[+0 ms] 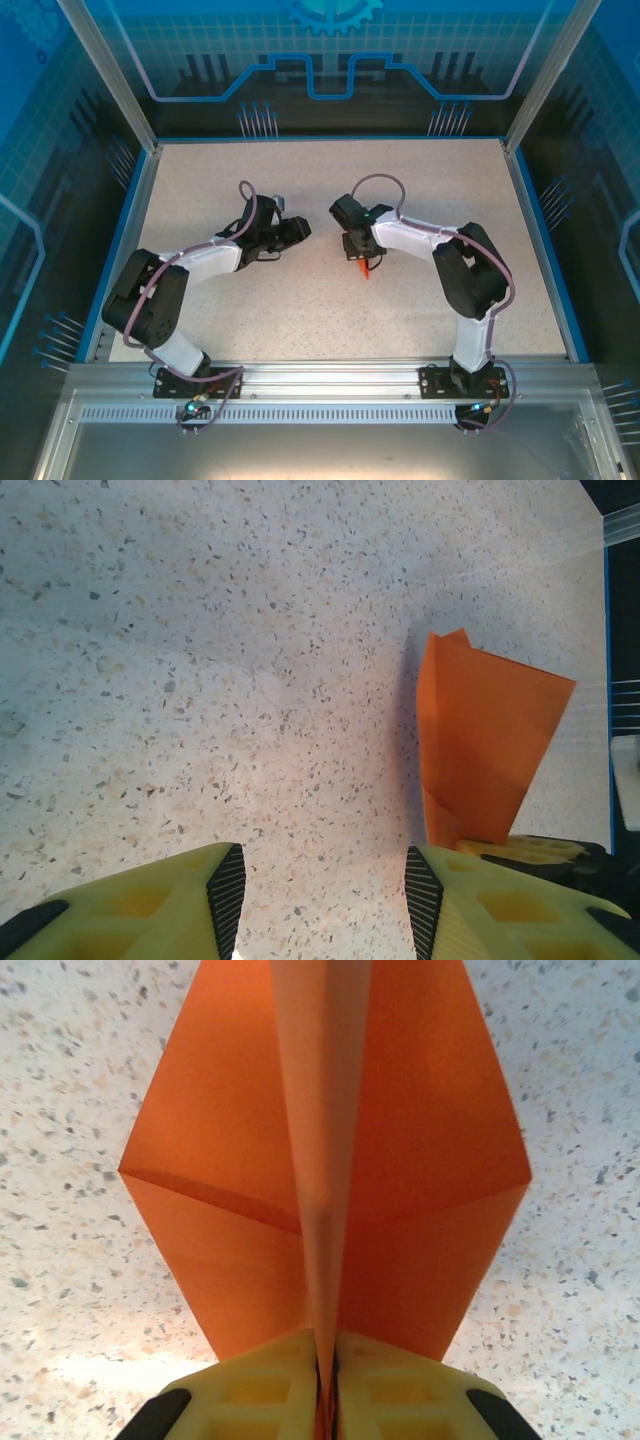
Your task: Fold a paper plane with a square sheet of paper (pick it up from the middle)
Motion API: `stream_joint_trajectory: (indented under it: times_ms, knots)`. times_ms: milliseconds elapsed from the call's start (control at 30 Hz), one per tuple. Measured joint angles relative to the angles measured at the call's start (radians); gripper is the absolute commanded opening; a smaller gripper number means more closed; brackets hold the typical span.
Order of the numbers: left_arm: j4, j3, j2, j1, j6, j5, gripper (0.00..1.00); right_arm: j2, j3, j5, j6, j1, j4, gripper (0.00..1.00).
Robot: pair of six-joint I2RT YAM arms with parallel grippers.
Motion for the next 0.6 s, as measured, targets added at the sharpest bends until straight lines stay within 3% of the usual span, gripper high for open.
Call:
stream_joint_trajectory:
  times_ms: [400,600]
  knots:
    - [-0.002,-0.001,0.0,0.0,0.0,0.0,0.51,0.043,0.005,-0.013,0.0,0.0,-0.002,0.16]
    - [-0.003,-0.001,0.0,0.0,0.002,0.0,0.51,0.059,0.008,-0.015,-0.003,0.0,-0.003,0.09]
